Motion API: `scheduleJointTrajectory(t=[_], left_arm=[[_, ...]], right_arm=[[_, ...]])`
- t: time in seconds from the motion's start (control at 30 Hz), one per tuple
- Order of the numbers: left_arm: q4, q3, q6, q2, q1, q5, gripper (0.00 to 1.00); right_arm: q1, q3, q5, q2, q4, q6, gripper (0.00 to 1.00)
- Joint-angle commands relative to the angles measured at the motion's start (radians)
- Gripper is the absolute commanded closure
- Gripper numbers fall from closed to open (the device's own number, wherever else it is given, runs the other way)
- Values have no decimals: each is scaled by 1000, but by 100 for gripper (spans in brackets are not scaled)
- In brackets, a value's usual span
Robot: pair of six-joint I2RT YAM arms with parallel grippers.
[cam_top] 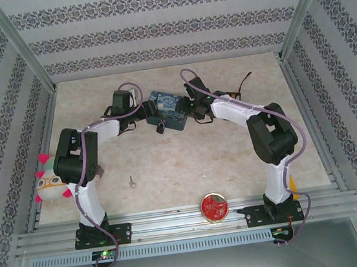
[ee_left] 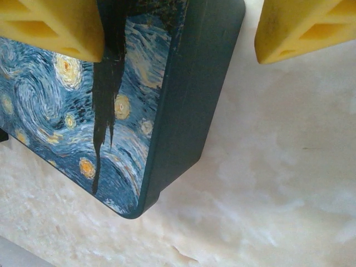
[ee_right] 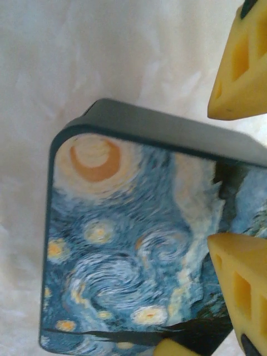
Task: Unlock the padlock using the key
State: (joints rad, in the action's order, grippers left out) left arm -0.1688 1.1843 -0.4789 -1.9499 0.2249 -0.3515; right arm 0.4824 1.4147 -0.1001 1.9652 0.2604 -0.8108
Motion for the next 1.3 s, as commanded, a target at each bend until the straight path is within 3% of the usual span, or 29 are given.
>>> scheduleJointTrajectory(t=[0.0,0.23,0.4,0.8,1.0,1.27], left_arm=[[13,16,21,-16,24,-12,32],[-15,-34,8,19,57,7,42],[-66,-137,-50,94,102,60,49],[-122,-419,-230,372,292,355,50],[-72,-478,-239,484,294,459,48],[-64,-432,-224,432,239,436,45]], right_arm=[[3,59,-28,47,25,29,49],[-5,154,-98,116,49,71,61],[-7,225,-155,151,97,124,63],[20,179,-217,107,189,215,66],[51,131,-220,85,178,200,65],[58,230,-188,156,188,186,61]])
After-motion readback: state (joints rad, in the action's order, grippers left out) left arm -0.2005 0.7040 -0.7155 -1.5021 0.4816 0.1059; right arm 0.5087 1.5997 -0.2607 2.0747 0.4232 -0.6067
